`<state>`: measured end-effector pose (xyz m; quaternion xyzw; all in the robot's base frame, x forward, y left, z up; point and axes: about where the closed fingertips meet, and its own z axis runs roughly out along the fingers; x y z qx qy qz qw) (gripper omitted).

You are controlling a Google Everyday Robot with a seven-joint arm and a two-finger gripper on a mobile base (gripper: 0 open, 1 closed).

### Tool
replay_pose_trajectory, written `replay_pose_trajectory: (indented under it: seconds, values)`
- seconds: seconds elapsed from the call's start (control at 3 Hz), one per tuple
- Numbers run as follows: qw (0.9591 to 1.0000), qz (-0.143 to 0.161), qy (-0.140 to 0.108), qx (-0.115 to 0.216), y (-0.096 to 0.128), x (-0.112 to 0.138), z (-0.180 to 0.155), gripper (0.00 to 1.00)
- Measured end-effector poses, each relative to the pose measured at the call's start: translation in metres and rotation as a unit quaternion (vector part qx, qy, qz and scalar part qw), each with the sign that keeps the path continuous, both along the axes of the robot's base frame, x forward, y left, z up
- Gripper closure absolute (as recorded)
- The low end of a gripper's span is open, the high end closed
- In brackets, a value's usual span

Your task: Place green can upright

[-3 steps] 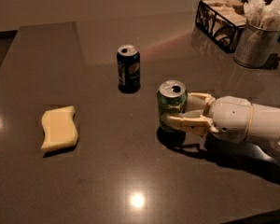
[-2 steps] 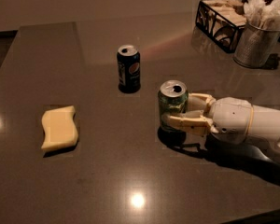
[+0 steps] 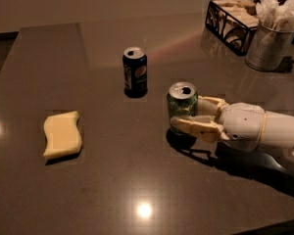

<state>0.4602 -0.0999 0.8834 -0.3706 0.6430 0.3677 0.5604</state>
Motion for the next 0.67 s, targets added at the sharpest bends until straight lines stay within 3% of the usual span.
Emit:
replay_pose_trajectory:
  seconds: [0.33,0.67]
  values:
    - [1.0,0.002,-0.001,-0.001,0.0024,-0.0003,0.0011,0.0]
    - [1.0,0.002,-0.001,-0.001,0.0025,-0.0003,0.0012,0.0]
